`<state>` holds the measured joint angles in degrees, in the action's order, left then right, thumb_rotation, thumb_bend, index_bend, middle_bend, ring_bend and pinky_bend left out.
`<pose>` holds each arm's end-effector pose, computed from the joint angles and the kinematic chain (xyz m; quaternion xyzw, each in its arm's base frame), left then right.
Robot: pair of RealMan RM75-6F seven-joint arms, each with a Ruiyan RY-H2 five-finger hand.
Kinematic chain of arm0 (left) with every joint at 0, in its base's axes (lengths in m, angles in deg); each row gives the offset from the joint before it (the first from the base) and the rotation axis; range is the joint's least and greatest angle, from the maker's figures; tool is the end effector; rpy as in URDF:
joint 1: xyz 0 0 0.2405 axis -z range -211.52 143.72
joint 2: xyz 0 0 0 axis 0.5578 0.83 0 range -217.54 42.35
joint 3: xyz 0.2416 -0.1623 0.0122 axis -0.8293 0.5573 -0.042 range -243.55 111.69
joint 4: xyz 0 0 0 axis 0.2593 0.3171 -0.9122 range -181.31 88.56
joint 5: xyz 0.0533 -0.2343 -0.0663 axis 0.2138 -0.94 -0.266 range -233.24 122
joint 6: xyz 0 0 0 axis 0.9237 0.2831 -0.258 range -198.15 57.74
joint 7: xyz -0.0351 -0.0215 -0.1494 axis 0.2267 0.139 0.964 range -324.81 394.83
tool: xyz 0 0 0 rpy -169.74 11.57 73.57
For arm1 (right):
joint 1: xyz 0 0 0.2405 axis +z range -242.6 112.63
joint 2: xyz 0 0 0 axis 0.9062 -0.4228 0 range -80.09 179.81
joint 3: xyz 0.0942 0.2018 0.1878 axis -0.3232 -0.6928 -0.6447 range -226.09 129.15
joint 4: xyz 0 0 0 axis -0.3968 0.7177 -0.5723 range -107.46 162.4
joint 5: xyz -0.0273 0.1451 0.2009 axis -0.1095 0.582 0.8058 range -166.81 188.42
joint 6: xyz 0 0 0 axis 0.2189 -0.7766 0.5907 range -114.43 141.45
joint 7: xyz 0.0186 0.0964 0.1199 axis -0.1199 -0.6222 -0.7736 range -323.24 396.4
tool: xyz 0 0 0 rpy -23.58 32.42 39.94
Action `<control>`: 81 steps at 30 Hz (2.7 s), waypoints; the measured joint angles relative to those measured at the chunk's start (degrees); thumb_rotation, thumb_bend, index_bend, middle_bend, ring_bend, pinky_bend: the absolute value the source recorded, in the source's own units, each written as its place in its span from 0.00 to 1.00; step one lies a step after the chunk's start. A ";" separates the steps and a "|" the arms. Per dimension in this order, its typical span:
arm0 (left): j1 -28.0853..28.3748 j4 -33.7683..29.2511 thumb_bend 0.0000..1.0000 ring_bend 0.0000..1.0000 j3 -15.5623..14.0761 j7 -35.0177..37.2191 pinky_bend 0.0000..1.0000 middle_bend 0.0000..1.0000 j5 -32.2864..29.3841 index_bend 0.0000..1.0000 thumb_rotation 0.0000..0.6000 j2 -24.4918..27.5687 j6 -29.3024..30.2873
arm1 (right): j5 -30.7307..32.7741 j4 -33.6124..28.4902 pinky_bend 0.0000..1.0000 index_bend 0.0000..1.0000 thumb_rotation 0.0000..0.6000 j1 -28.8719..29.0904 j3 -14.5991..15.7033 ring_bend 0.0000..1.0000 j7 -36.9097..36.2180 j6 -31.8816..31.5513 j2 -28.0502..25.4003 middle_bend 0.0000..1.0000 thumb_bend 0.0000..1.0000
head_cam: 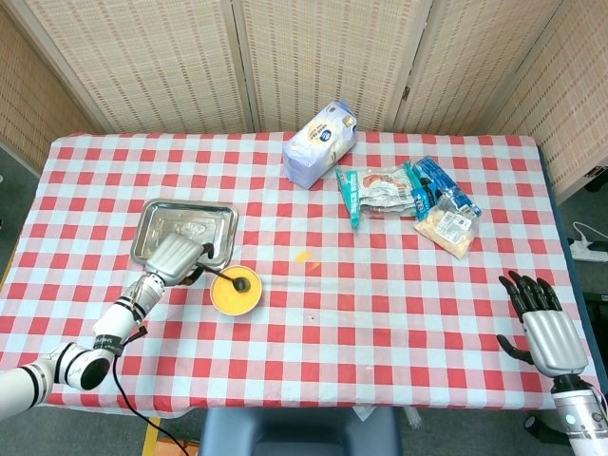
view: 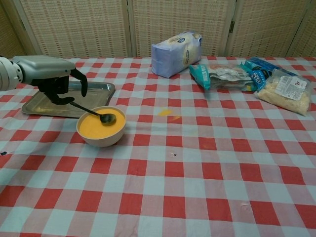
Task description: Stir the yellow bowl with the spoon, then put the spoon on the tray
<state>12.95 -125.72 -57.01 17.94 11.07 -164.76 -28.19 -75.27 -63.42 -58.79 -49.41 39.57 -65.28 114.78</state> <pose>-0.2080 0.4391 0.0059 -0.8023 -0.3060 -0.2703 0.4354 -0.3676 -0.1971 0.1156 0.6380 -0.4008 0.3343 0.5662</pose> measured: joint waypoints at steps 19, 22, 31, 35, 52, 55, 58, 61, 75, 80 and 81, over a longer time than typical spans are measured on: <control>2.40 5.14 0.47 1.00 -2.48 -2.33 1.00 1.00 0.05 0.45 1.00 -3.07 -0.85 | 0.98 0.23 0.00 0.00 1.00 -0.19 -0.26 0.00 0.43 -0.15 0.07 0.00 0.17; 2.62 5.33 0.47 1.00 -2.77 -2.67 1.00 1.00 -0.56 0.45 1.00 -3.03 -1.22 | 1.02 0.24 0.00 0.00 1.00 -0.16 -0.25 0.00 0.49 -0.05 0.08 0.00 0.17; 2.76 5.33 0.47 1.00 -3.29 -2.91 1.00 1.00 -1.46 0.46 1.00 -2.31 -1.29 | 1.29 0.21 0.00 0.00 1.00 -0.06 -0.28 0.00 0.89 0.21 0.22 0.00 0.17; 2.79 5.61 0.47 1.00 -3.61 -3.00 1.00 1.00 -1.83 0.46 1.00 -2.22 -1.51 | 1.30 0.20 0.00 0.00 1.00 -0.03 -0.25 0.00 1.16 0.28 0.33 0.00 0.17; 2.93 7.29 0.46 1.00 -4.49 -2.32 1.00 1.00 -1.70 0.52 1.00 -2.69 -1.73 | 1.67 0.31 0.00 0.00 1.00 0.13 -0.29 0.00 1.77 0.63 0.66 0.00 0.17; 2.90 7.36 0.47 1.00 -4.61 -2.20 1.00 1.00 -1.61 0.54 1.00 -2.74 -1.70 | 1.71 0.27 0.00 0.00 1.00 0.12 -0.30 0.00 1.83 0.58 0.67 0.00 0.17; 2.84 7.45 0.46 1.00 -4.76 -2.17 1.00 1.00 -1.62 0.54 1.00 -2.70 -1.70 | 1.72 0.28 0.00 0.00 1.00 0.10 -0.32 0.00 1.83 0.54 0.67 0.00 0.17; 2.72 7.40 0.46 1.00 -4.82 -2.03 1.00 1.00 -1.59 0.54 1.00 -2.62 -1.55 | 1.77 0.30 0.00 0.00 1.00 0.12 -0.32 0.00 1.83 0.60 0.68 0.00 0.17; 2.48 6.26 0.46 1.00 -4.99 -1.40 1.00 1.00 -1.36 0.43 1.00 -1.69 -1.60 | 1.74 0.20 0.00 0.00 1.00 0.13 -0.24 0.00 2.03 0.61 0.70 0.00 0.17; 2.78 4.60 0.46 1.00 -4.93 -1.52 1.00 1.00 -2.11 0.38 1.00 -0.69 -2.33 | 1.78 0.28 0.00 0.00 1.00 0.20 -0.20 0.00 1.98 0.83 0.72 0.00 0.17; 2.83 4.31 0.46 1.00 -4.91 -1.63 1.00 1.00 -2.22 0.39 1.00 -0.56 -2.33 | 1.74 0.27 0.00 0.00 1.00 0.20 -0.18 0.00 1.98 0.81 0.71 0.00 0.17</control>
<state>15.79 -121.41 -61.91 16.31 8.85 -165.33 -30.52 -73.53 -63.15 -58.59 -49.58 41.55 -64.47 115.49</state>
